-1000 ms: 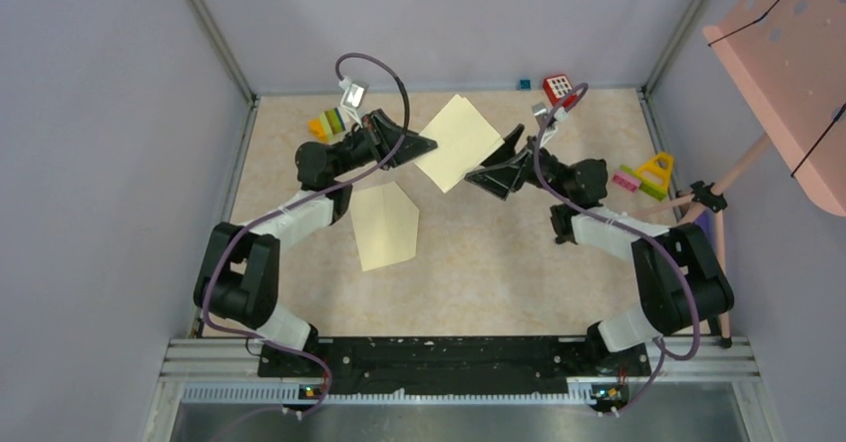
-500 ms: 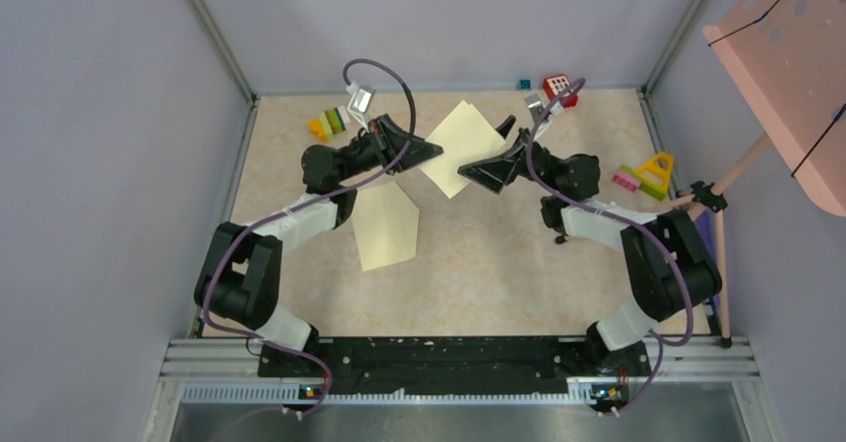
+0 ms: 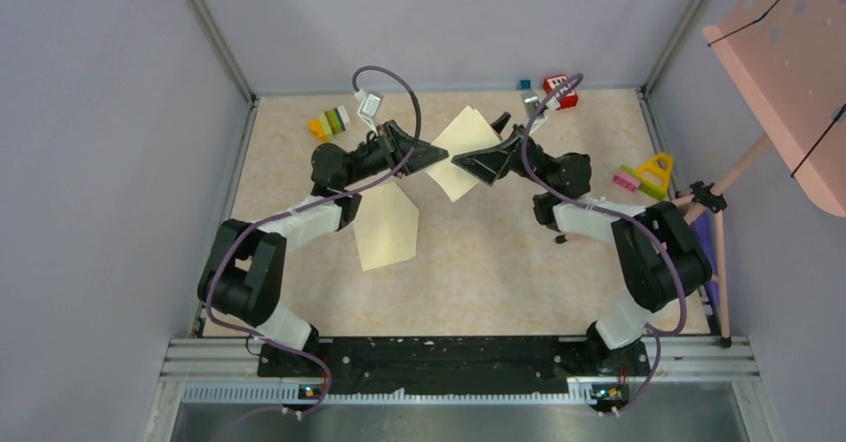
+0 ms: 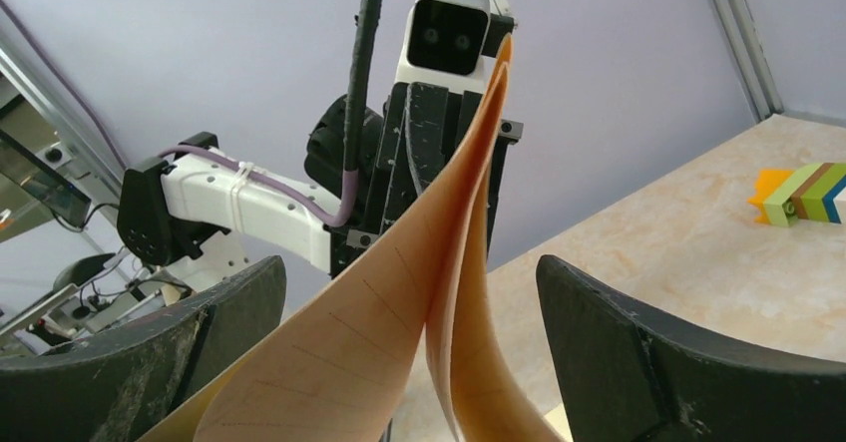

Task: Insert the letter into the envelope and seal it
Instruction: Pick up the letter from the center of the board.

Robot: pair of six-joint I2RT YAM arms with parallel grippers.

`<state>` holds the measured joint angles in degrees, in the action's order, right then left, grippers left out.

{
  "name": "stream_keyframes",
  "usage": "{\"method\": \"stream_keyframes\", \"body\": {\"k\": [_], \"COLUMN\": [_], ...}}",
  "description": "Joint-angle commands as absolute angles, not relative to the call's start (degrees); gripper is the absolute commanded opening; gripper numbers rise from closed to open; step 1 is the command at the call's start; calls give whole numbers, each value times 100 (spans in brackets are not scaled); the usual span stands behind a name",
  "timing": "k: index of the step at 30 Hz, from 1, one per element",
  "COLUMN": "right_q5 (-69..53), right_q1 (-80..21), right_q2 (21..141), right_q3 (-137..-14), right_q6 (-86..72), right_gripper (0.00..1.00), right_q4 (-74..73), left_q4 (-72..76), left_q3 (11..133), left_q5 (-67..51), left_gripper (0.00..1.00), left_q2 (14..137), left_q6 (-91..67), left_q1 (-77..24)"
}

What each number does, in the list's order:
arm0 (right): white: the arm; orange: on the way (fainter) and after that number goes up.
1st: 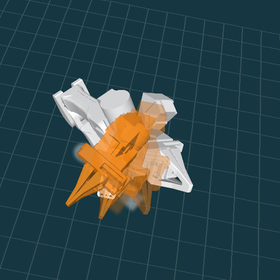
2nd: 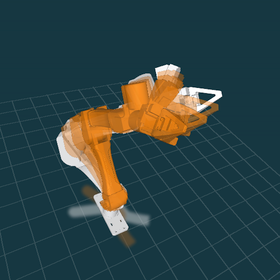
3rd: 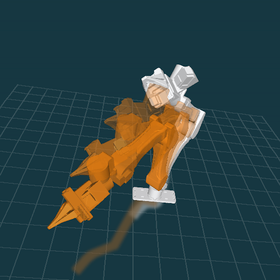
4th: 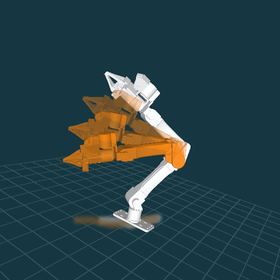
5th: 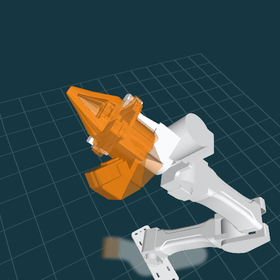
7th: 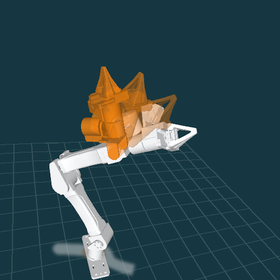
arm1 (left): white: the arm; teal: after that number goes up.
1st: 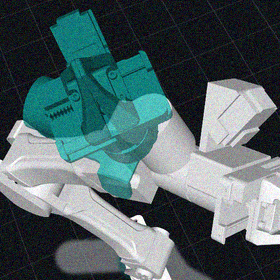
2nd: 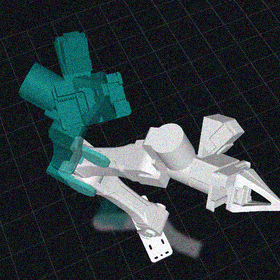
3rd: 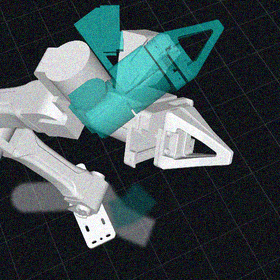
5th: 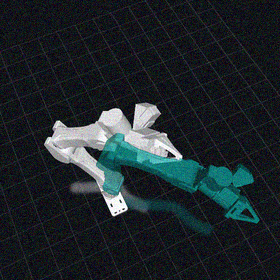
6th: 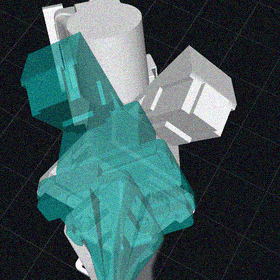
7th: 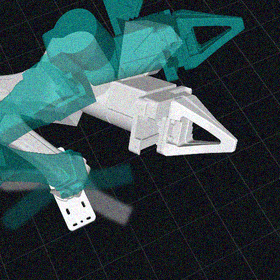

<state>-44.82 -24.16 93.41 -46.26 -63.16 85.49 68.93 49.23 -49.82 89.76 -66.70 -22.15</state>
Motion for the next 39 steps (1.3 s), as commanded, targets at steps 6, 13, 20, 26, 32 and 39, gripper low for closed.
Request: {"method": "stream_keyframes", "body": {"k": [6, 13, 20, 26, 32, 39], "right_q5": [-4313, -4546, -4357, -4169, -4183, -4270], "right_q1": [-2468, -2426, -2520, -2510, -2461, -2463], "right_q2": [9277, 9306, 9483, 9486, 9371, 9412], "right_q3": [-4707, -4803, -5020, -5064, -5187, -5335], "right_q6": [-6178, -6472, -6195, -5802, -5441, -5376], "right_gripper": [95, 97, 83, 80, 72, 67], "right_q4": [8799, 9078, 8377, 7841, 7299, 7017], "left_q4": [6431, 6036, 6034, 6141, 6191, 6114], "left_q3": [4847, 4710, 4765, 4774, 4817, 4900], "left_q5": [-4658, -4422, -4505, -4663, -4754, -4880], "left_gripper": [5, 5, 11, 11, 11, 13], "left_q2": [8942, 8756, 8786, 8795, 8824, 8863], "left_q6": [-6212, -5965, -5997, -6020, -6042, -6037], "left_q1": [-2129, -1943, -1976, -2087, -2132, -2233]}}
